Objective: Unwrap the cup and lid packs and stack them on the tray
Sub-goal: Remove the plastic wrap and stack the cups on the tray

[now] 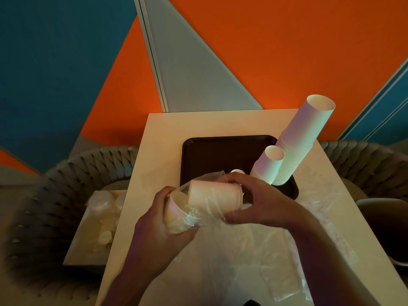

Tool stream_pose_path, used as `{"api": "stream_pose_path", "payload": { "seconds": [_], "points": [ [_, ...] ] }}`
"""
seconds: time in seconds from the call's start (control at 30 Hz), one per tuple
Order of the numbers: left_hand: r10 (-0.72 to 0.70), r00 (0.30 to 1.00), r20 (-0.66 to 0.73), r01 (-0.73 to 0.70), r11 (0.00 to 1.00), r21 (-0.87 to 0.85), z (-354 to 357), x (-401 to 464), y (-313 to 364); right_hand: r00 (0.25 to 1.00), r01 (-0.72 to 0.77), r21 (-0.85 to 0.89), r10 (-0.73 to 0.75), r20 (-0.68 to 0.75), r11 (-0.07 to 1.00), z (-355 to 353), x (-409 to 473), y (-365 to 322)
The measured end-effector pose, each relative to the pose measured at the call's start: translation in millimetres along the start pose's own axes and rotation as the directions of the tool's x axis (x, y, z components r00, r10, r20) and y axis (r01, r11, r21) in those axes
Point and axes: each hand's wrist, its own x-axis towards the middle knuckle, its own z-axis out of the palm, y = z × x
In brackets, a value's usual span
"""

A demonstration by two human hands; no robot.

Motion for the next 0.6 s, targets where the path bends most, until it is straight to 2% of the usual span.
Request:
{"api": "stream_pose_path", "payload": {
  "seconds": [0.17, 0.4, 0.5, 0.6],
  "points": [
    [0.009, 0.999, 0.036, -0.009, 1.0, 0.008, 7.4, -2.2, 3.3, 1.0, 0.017, -0.185, -0.016, 0.01, 0.983, 11.6, 4.1, -6.5],
    [0.006, 0.999, 0.039, -0.004, 1.0, -0.031, 8.6, -1.9, 7.2, 0.997, 0.082, -0.154, -0.083, -0.003, 0.985, 21.4, 5.7, -2.6],
    [-0.005, 0.999, 0.033, 0.007, 0.999, -0.046, 7.1, -0.8, 8.9, 0.995, 0.067, -0.155, -0.078, -0.061, 0.986, 21.3, 6.9, 3.5],
    [-0.007, 1.0, 0.026, 0.009, 0.998, -0.067, 4.8, 0.3, 7.8, 0.987, -0.008, -0.144, -0.016, -0.162, 0.99, 13.1, 7.6, 16.3]
  ]
}}
